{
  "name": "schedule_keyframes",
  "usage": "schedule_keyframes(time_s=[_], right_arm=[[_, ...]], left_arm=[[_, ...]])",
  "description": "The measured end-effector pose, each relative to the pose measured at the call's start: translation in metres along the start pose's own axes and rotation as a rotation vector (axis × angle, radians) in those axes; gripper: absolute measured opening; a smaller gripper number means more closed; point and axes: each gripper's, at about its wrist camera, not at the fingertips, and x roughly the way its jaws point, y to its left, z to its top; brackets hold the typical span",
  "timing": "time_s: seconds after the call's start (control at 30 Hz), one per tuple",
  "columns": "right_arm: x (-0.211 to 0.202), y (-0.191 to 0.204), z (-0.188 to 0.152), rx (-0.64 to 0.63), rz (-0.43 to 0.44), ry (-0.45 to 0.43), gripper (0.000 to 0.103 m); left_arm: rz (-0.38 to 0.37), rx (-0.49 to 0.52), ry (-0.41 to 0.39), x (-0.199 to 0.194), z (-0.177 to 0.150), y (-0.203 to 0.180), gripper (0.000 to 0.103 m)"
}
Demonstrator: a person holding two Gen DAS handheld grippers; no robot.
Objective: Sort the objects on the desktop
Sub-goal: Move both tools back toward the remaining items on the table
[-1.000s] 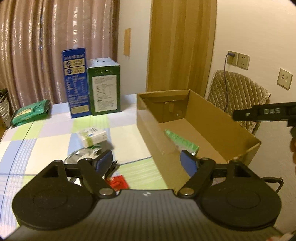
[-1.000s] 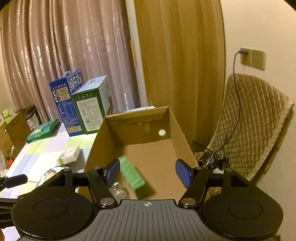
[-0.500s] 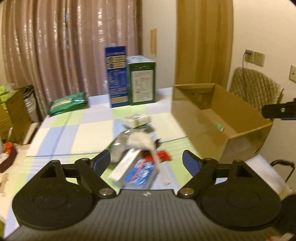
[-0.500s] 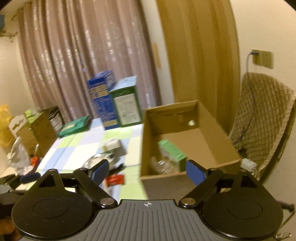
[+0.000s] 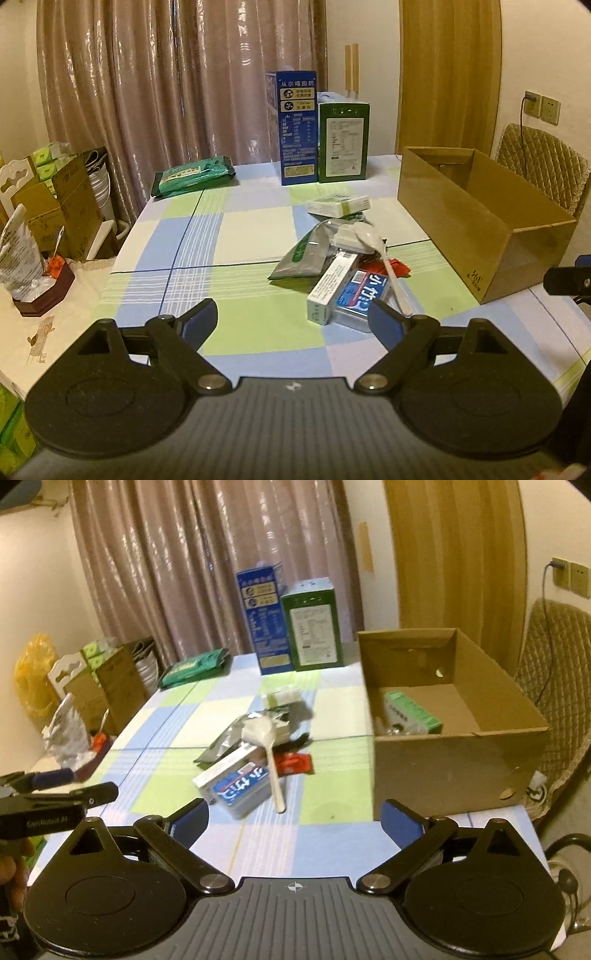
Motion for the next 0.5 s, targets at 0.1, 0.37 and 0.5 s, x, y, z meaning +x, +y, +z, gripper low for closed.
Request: schedule_keyframes(time_s=[0.1, 0.37, 0.5], right_arm=[[0.005, 0.007, -0.002, -0.023, 0.009, 0.008, 0.097], [0.029, 0.024, -0.008, -0.123, 0.052, 0.011, 0.097], [0.048, 0.033, -0.012, -0.186, 0.085, 0.027, 0.097]], left_arm=[[-0.011, 0.002, 0.006, 0.004, 0.001, 0.005, 0.086], [-0.044, 0.036, 0.029, 0.027, 0.004, 0.012, 0.086], [-0.059, 0.050, 0.045, 0.045, 0.006, 0.016, 0.086]])
